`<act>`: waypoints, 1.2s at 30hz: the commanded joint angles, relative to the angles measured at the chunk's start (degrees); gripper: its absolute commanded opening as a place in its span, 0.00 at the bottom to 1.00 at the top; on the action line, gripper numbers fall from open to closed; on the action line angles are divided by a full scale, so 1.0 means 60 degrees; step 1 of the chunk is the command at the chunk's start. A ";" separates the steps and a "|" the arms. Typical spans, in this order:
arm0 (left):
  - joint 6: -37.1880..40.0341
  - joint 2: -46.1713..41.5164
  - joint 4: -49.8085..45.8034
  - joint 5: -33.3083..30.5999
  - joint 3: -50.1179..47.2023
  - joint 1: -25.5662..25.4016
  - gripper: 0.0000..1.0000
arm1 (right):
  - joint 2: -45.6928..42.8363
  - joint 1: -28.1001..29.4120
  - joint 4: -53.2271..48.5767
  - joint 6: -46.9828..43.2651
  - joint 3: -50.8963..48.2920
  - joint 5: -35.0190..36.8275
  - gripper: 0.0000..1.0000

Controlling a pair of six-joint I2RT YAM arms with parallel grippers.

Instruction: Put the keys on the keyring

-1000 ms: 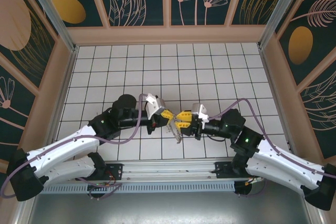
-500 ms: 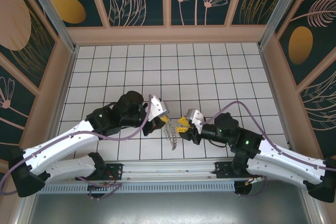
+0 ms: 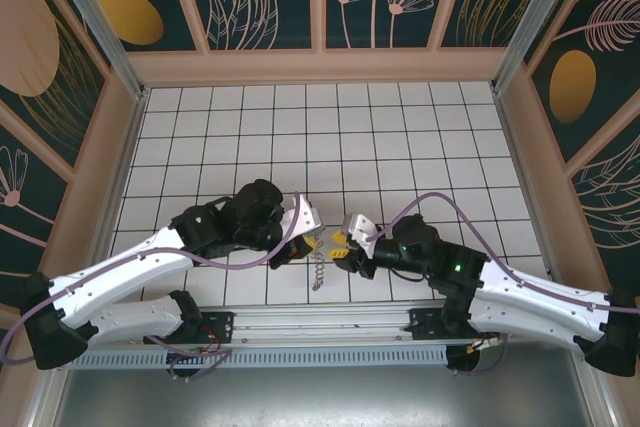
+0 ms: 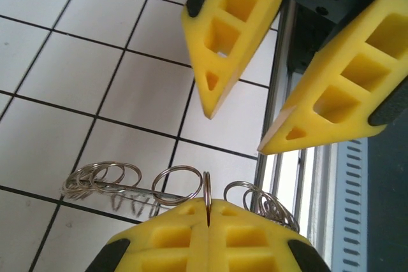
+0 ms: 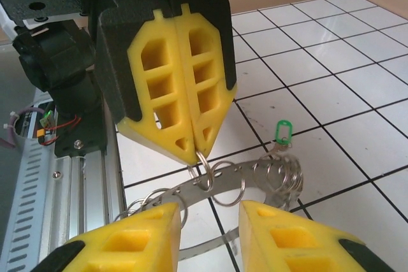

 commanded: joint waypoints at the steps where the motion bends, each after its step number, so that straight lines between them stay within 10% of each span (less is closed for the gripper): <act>1: 0.0169 0.0136 -0.0136 0.0239 0.0551 -0.0132 0.00 | 0.0115 0.0073 0.0740 -0.0159 0.0295 -0.0550 0.30; 20: 0.0225 0.0228 -0.0120 0.0400 0.0603 -0.0391 0.00 | 0.0632 0.0064 0.1064 -0.0311 0.0236 -0.0959 0.28; 26: 0.0249 0.0185 -0.0040 0.0353 0.0590 -0.0399 0.00 | 0.0603 0.0059 0.1014 -0.0335 0.0222 -0.0988 0.00; 33: -0.0050 -0.0319 0.0582 0.0766 0.0383 -0.0401 0.00 | 0.0077 0.0059 0.1036 -0.0411 0.0035 -0.0651 0.00; 36: -0.0453 -0.0828 0.1497 0.1114 -0.0294 -0.0401 0.27 | -0.0434 0.0059 0.1446 -0.0306 -0.0094 -0.0831 0.00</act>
